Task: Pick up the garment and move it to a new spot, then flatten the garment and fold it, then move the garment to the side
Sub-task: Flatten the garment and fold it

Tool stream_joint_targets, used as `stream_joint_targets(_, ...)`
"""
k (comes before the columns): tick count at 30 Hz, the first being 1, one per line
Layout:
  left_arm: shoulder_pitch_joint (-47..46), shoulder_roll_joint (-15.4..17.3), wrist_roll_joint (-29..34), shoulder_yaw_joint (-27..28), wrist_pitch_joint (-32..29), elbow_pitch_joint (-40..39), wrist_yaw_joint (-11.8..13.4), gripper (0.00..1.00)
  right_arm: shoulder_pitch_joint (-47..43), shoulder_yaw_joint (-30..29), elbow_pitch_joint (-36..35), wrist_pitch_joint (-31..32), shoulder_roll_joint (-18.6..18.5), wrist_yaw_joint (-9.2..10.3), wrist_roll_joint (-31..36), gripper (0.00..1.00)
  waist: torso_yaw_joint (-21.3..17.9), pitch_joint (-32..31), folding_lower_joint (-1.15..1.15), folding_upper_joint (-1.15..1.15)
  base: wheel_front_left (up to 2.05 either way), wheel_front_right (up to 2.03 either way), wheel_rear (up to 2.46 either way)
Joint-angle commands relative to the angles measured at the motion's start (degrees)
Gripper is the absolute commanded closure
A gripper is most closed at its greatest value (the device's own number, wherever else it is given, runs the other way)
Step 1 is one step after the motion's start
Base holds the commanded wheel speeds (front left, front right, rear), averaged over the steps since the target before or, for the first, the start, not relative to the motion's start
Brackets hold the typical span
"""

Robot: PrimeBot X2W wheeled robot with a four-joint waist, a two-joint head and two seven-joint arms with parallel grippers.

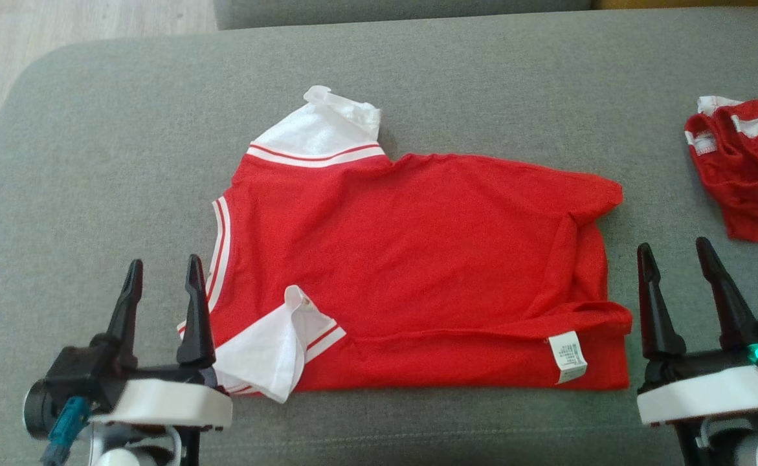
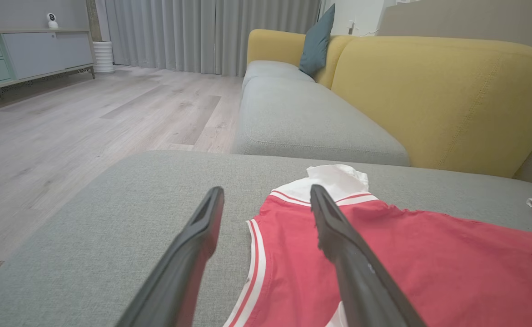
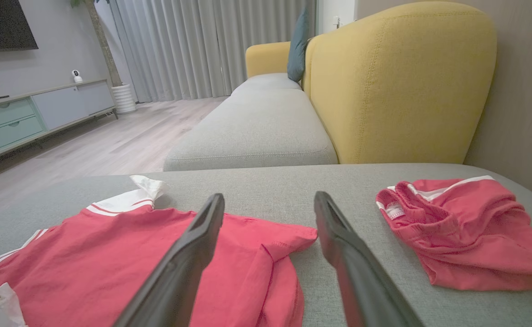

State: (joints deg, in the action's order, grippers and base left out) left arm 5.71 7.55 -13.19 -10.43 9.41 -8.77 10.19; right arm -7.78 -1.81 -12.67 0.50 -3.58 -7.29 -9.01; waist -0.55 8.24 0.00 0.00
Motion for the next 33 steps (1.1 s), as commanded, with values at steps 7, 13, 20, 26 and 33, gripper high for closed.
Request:
stream_joint_targets(7, -3.14, 1.19, -0.23, 1.04, -0.54, -0.33, -0.63, 0.0, 0.87, 1.51, -2.16, 0.0, 0.03, -0.2, -0.16, 0.0, -0.14, 1.43, 0.0, 0.0, 0.0, 0.0, 0.0)
stream_joint_targets(13, -15.11, 1.5, -1.09, -2.83, -4.05, 5.67, -6.16, 0.0, 2.36, 2.29, -2.72, 0.33, 0.18, -0.2, -0.14, 0.0, -0.49, 5.46, 0.0, 0.0, 0.0, 0.0, 0.0)
stream_joint_targets(20, -40.59, -0.71, -2.85, -5.33, -8.13, 26.57, -12.54, 0.0, 6.46, 4.77, -2.67, -0.18, -0.14, -0.2, -0.25, 0.0, -3.62, 12.86, 0.0, 0.0, 0.0, 0.0, 0.0)
stream_joint_targets(26, -54.47, -0.28, -2.96, -4.85, -8.18, 46.14, -13.98, 0.0, 9.04, 6.76, -1.37, -1.53, -0.18, -0.2, -0.8, 0.0, -6.71, 16.88, 0.0, 0.0, 0.0, 0.0, 0.0)
stream_joint_targets(33, -62.88, 0.13, -3.34, -5.05, -6.36, 62.61, -15.2, 0.0, 10.48, 7.8, 0.5, -2.82, 0.03, -0.2, -1.81, 0.0, -9.04, 18.96, 0.0, 0.0, 0.0, 0.0, 0.0)
